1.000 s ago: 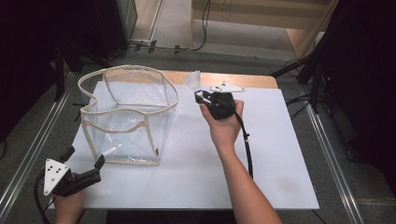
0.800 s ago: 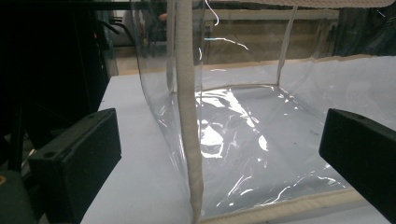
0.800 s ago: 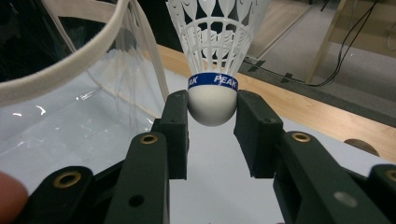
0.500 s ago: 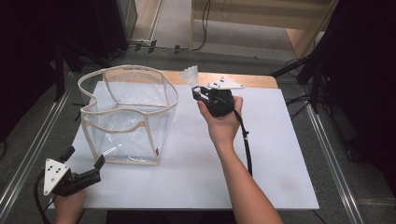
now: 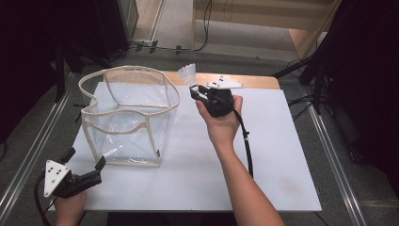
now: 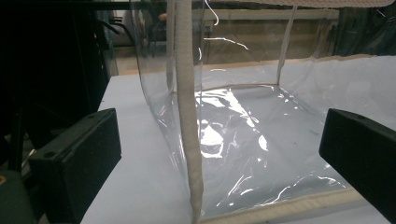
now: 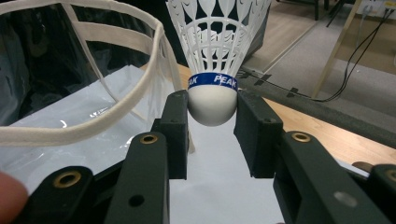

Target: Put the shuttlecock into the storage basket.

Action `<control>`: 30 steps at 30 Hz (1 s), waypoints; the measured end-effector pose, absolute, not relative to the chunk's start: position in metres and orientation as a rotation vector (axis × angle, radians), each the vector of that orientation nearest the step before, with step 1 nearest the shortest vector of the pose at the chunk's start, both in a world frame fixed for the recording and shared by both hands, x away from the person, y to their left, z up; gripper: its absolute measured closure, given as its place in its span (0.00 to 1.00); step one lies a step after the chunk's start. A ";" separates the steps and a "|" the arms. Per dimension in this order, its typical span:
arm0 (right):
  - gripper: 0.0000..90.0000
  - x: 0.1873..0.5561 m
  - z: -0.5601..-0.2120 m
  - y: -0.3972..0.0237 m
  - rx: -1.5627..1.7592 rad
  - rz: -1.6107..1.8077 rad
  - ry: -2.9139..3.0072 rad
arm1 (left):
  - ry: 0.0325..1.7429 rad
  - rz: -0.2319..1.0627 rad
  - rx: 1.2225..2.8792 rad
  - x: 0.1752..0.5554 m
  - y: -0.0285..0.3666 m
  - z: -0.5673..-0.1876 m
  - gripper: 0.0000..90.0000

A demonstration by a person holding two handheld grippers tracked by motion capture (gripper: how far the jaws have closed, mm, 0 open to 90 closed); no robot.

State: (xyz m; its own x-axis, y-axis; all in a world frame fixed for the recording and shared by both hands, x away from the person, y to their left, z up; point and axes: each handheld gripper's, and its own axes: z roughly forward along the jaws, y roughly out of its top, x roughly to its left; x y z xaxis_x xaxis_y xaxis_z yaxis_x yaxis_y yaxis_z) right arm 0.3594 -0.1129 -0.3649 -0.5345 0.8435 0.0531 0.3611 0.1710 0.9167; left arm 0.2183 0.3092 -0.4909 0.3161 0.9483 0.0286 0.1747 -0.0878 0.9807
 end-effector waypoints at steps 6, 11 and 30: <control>0.70 0.357 -0.364 -0.106 1.112 1.361 1.985 | 1.069 0.916 1.523 0.218 0.309 -0.491 0.00; 0.70 0.354 -0.360 -0.101 1.095 1.386 1.984 | 1.068 0.917 1.524 0.218 0.309 -0.491 0.00; 0.70 0.346 -0.354 -0.083 1.037 1.434 2.012 | 1.067 0.919 1.524 0.218 0.309 -0.491 0.00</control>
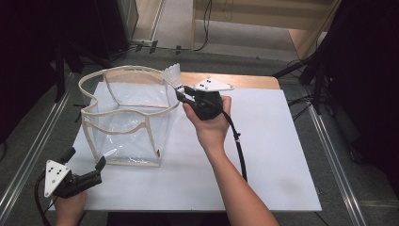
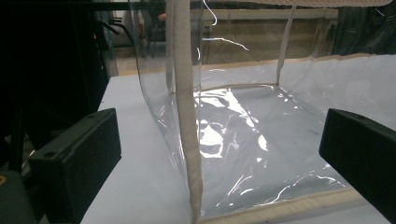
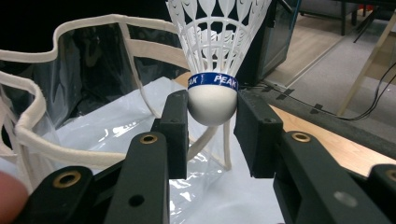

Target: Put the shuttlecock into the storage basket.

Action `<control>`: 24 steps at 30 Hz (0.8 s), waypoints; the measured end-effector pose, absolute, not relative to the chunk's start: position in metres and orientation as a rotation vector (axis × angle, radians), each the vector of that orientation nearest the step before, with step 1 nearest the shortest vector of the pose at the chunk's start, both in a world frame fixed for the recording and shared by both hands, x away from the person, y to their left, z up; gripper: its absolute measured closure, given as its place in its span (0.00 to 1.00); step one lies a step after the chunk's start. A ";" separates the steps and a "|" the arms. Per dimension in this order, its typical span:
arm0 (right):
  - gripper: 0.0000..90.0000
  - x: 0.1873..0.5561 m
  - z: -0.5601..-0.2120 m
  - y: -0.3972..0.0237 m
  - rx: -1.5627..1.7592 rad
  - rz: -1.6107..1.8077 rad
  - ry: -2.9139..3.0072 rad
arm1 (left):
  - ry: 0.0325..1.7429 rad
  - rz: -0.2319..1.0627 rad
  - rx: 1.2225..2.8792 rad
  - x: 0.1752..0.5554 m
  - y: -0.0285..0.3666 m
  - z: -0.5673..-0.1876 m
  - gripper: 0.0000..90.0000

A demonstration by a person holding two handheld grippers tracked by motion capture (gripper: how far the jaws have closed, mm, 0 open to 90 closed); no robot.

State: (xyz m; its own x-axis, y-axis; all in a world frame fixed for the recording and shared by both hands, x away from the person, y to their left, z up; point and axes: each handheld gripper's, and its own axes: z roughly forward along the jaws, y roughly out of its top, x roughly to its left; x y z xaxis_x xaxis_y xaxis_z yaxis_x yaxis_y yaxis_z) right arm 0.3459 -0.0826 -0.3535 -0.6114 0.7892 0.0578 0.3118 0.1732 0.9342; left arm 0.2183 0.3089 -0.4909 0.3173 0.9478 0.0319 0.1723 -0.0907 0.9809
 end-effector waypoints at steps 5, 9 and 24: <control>0.70 0.344 -0.354 -0.076 1.022 1.444 2.023 | 1.067 0.917 1.523 0.218 0.309 -0.491 0.00; 0.70 0.343 -0.355 -0.073 1.017 1.449 2.034 | 1.067 0.917 1.522 0.218 0.309 -0.491 0.00; 0.13 0.337 -0.358 -0.082 1.032 1.521 2.049 | 1.067 0.916 1.520 0.218 0.309 -0.491 0.00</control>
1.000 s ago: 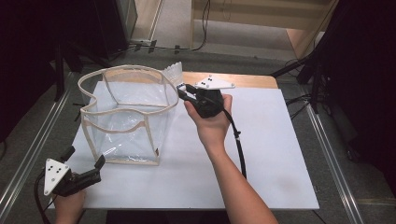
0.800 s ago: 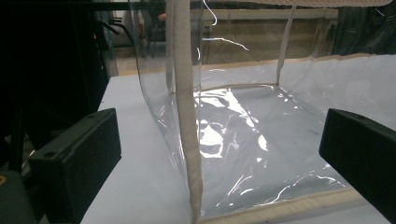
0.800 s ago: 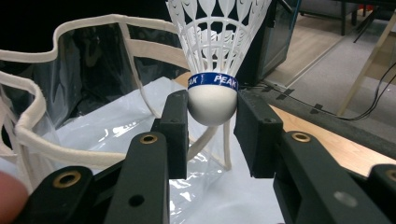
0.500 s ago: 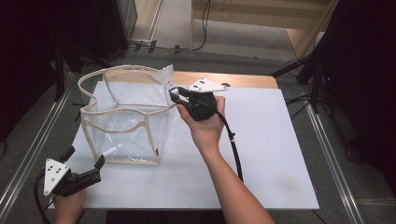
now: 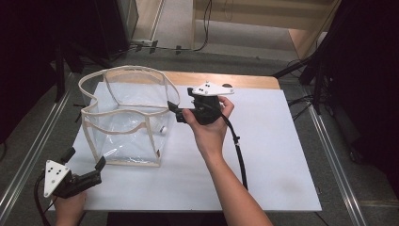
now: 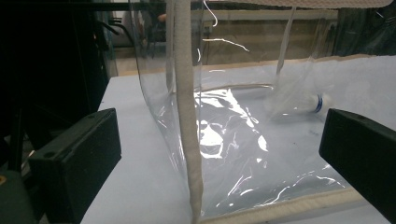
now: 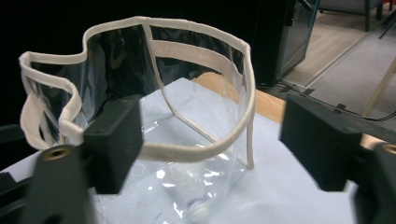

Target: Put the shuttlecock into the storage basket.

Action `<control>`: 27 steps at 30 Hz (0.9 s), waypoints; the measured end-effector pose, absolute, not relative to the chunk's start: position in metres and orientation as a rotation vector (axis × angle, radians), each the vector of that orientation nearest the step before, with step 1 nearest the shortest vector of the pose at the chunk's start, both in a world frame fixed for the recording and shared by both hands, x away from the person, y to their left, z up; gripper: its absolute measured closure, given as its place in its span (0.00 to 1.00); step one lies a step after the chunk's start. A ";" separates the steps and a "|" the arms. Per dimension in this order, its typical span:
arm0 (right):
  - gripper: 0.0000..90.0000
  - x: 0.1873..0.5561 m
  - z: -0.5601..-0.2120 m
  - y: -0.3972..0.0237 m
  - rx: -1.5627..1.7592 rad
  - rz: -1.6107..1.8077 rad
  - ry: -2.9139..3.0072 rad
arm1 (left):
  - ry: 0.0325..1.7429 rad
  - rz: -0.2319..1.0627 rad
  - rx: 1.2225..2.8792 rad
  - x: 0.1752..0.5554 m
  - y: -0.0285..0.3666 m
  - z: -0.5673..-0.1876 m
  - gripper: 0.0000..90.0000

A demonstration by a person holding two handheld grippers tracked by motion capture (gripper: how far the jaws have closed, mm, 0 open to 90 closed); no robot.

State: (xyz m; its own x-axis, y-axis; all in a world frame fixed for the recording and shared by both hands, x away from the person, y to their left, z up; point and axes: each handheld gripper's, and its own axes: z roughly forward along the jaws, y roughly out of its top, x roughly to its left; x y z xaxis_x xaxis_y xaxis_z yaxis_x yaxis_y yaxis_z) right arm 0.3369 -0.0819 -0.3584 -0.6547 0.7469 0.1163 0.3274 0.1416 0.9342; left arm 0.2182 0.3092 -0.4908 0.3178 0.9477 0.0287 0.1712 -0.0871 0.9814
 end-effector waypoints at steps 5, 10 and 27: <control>0.08 0.334 -0.362 -0.091 0.999 1.516 2.052 | 1.067 0.918 1.523 0.218 0.309 -0.491 0.00; 0.00 0.330 -0.371 -0.099 0.972 1.492 2.069 | 1.067 0.920 1.524 0.218 0.309 -0.491 0.00; 0.00 0.315 -0.386 -0.126 0.934 1.475 2.048 | 1.065 0.928 1.532 0.218 0.308 -0.491 0.00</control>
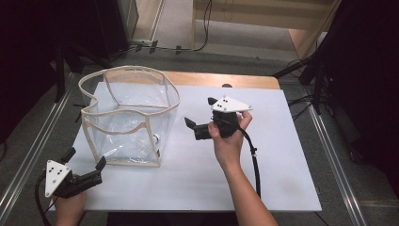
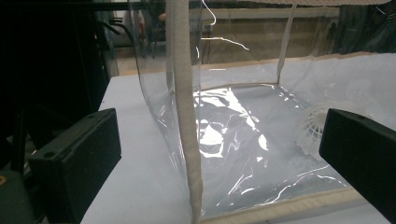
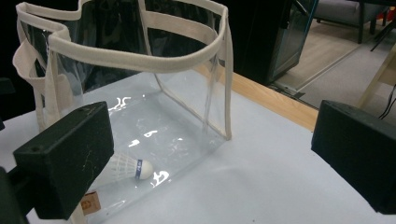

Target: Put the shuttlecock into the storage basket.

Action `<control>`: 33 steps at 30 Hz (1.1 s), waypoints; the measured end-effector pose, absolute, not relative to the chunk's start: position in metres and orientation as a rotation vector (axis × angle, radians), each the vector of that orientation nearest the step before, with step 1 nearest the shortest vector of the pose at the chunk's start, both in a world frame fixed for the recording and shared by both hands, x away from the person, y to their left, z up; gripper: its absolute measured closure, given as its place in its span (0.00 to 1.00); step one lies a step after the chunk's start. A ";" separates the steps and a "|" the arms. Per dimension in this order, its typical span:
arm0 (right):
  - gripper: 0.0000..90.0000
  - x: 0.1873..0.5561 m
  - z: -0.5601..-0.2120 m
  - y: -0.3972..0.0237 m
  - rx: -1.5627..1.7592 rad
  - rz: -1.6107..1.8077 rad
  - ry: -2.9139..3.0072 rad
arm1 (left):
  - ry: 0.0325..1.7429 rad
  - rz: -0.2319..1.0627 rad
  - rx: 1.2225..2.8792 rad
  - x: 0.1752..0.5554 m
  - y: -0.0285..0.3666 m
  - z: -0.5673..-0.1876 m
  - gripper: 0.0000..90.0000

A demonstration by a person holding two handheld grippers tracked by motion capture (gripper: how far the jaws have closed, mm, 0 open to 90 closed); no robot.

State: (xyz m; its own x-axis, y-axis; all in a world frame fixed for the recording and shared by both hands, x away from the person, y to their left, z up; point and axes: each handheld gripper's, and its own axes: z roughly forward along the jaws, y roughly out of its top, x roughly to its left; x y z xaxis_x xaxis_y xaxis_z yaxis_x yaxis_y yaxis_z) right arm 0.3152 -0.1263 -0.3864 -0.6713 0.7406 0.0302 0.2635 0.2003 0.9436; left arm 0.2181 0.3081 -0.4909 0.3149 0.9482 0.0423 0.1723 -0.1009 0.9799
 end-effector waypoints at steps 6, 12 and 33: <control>0.00 0.309 -0.394 -0.138 0.957 1.470 2.033 | 1.066 0.928 1.531 0.218 0.308 -0.491 0.00; 0.00 0.304 -0.400 -0.146 0.978 1.465 2.015 | 1.064 0.930 1.535 0.218 0.308 -0.491 0.00; 0.00 0.285 -0.427 -0.193 1.075 1.404 1.978 | 1.067 0.930 1.535 0.218 0.308 -0.491 0.00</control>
State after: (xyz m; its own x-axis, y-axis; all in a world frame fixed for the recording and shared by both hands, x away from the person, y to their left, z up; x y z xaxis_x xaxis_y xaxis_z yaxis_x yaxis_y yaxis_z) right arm 0.2851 -0.1927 -0.4266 -0.5738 0.8172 0.0540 0.3207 0.1636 0.9329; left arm 0.2181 0.3078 -0.4911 0.3132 0.9486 0.0453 0.1737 -0.1041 0.9793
